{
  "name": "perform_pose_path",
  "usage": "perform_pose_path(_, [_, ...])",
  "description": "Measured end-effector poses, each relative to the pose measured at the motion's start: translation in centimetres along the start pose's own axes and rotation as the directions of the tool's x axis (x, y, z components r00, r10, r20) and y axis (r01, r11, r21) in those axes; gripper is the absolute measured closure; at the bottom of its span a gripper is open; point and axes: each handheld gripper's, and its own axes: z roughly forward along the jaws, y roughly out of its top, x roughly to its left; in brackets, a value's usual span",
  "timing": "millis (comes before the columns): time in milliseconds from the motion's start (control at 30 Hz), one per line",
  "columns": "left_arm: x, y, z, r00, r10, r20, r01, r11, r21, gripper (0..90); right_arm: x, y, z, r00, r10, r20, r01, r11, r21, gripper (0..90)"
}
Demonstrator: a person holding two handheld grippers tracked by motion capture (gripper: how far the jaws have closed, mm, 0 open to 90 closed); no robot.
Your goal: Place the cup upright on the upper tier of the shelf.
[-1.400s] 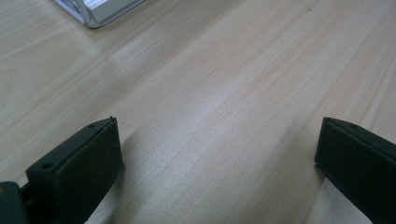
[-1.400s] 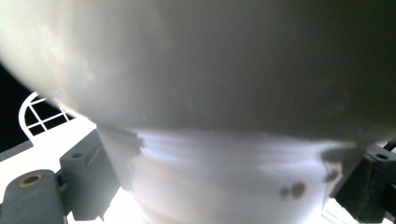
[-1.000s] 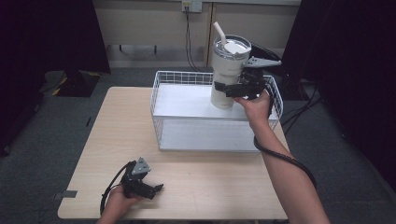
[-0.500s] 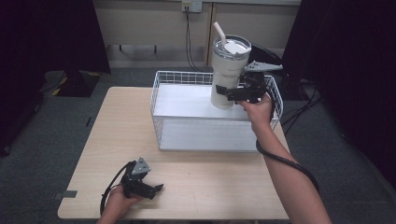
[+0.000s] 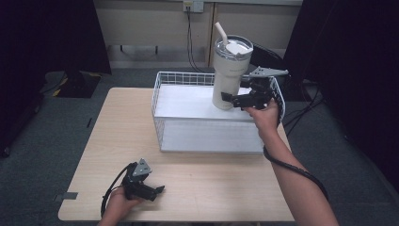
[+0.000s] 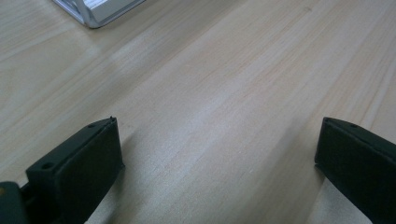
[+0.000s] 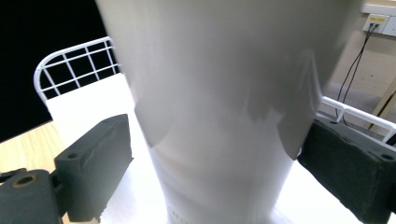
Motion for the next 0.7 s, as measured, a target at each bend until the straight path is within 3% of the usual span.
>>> perform_pose_path(233, [0.0, 0.0, 0.0, 1.0000, 0.002, 0.001, -0.002, 1.0000, 0.001, 0.1, 0.0, -0.3, -1.1, 0.9995, -0.033, 0.005, 0.032, 0.9993, 0.016, 8.5])
perform_pose_path(700, [0.0, 0.0, 0.0, 1.0000, 0.000, 0.000, 0.000, 1.0000, 0.000, 0.1, 1.6, -0.5, -3.0, 0.9964, -0.065, -0.055, 0.068, 0.9968, 0.043, 8.6])
